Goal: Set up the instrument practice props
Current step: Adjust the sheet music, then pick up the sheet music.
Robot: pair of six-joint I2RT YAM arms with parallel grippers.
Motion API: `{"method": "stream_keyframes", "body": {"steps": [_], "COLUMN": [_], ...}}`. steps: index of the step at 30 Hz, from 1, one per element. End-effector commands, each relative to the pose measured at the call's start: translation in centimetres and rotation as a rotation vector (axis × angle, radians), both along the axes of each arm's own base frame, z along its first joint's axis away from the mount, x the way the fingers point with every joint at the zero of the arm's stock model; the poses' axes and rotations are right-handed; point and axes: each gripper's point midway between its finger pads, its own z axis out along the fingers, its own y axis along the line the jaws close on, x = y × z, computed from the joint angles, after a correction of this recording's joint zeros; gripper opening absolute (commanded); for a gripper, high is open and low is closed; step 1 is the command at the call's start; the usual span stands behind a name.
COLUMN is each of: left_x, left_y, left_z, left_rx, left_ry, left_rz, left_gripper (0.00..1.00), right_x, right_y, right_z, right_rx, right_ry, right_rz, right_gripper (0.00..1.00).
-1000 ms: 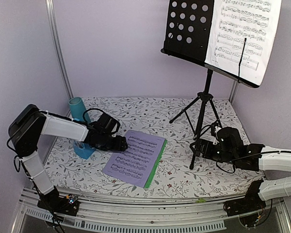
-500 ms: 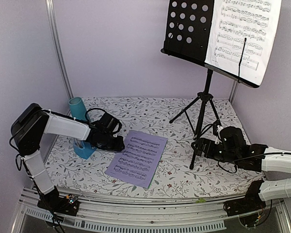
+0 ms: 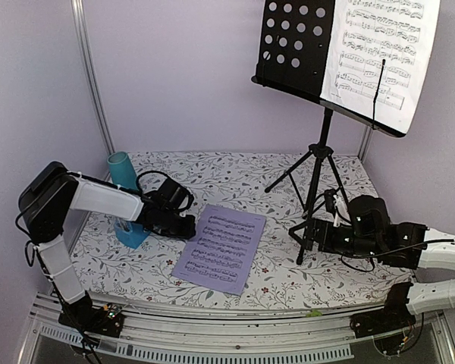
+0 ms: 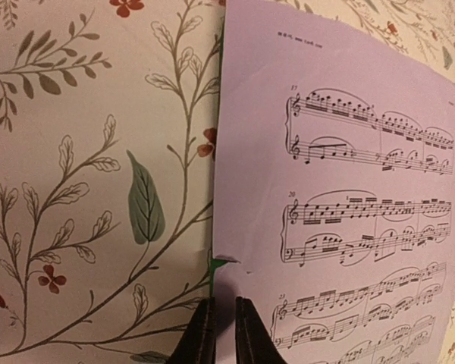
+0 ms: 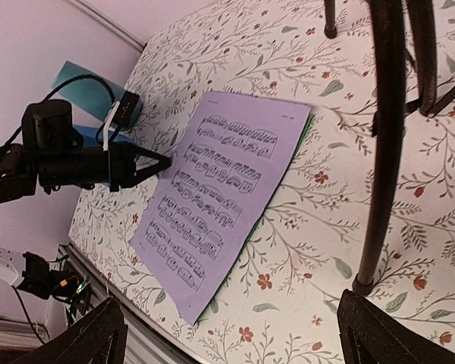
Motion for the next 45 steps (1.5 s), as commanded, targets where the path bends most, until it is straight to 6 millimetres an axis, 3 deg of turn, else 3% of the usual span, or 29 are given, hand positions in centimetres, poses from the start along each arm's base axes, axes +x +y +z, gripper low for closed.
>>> {"method": "stream_keyframes", "body": {"steps": [1, 5, 13, 22, 27, 45], "left_x": [-0.3, -0.8, -2.1, -2.4, -2.7, -3.0], "left_y": [-1.0, -1.2, -1.6, -2.1, -2.3, -2.4], "left_z": [1.3, 1.1, 1.2, 1.5, 1.2, -0.1], "left_rx": [-0.042, -0.057, -0.086, -0.106, -0.11, -0.097], "left_ry": [-0.022, -0.016, -0.016, -0.024, -0.012, 0.018], "left_rz": [-0.03, -0.042, -0.076, -0.094, -0.103, -0.118], "left_gripper": [0.11, 0.1, 0.09, 0.1, 0.1, 0.1], "right_x": [-3.0, -3.9, -3.5, -2.8, -2.3, 0.6], "right_y": [3.4, 6.0, 9.2, 10.5, 10.2, 11.2], "right_z": [-0.3, -1.7, -5.2, -8.4, -10.5, -13.1], "right_rx": [0.092, 0.152, 0.197, 0.164, 0.147, 0.208], "right_ry": [0.128, 0.197, 0.321, 0.383, 0.423, 0.494], "right_rz": [0.122, 0.167, 0.174, 0.152, 0.126, 0.146], "right_gripper": [0.99, 0.98, 0.8, 0.78, 0.74, 0.68]}}
